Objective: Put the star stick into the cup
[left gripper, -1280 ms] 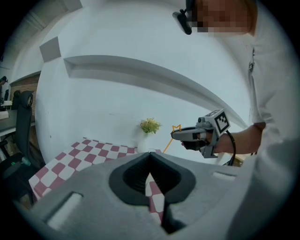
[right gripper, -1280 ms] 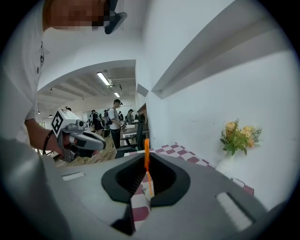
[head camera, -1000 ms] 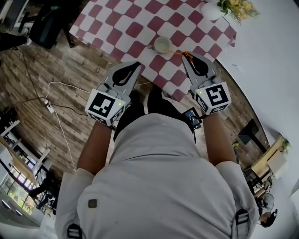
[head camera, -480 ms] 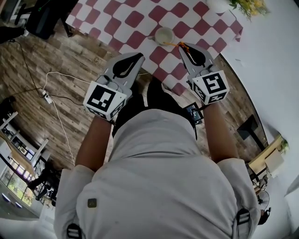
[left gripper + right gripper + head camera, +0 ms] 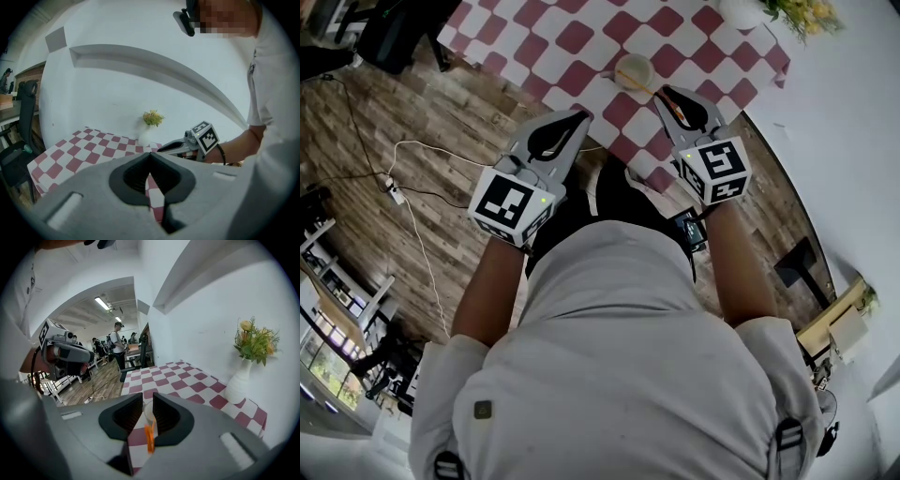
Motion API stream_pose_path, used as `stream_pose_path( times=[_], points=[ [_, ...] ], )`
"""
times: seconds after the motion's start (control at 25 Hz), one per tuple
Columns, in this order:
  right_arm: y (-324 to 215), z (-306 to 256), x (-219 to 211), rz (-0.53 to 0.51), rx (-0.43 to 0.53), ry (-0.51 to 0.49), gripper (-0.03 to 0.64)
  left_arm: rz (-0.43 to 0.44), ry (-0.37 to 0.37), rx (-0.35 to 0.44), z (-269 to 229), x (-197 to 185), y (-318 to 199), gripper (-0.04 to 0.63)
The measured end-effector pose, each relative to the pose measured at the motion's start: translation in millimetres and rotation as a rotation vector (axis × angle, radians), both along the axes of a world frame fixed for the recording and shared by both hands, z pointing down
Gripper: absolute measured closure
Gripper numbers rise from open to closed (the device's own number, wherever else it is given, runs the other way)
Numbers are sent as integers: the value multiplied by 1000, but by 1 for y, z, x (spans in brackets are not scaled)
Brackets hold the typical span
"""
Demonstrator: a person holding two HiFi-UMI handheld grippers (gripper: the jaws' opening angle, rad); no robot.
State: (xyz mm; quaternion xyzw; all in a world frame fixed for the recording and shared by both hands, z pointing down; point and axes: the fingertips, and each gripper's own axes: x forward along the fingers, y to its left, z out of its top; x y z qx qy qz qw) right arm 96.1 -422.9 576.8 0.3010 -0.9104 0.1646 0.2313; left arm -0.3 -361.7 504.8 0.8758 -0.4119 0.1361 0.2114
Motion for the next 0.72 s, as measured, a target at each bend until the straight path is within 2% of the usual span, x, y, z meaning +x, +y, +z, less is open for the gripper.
stream_pose_path(
  times=[0.24, 0.72],
  points=[
    [-3, -9, 3, 31, 32, 10, 499, -17, 0, 0, 0, -7, 8, 591],
    [19, -51, 5, 80, 123, 18, 497, 4, 5, 60, -27, -19, 37, 591]
  ],
)
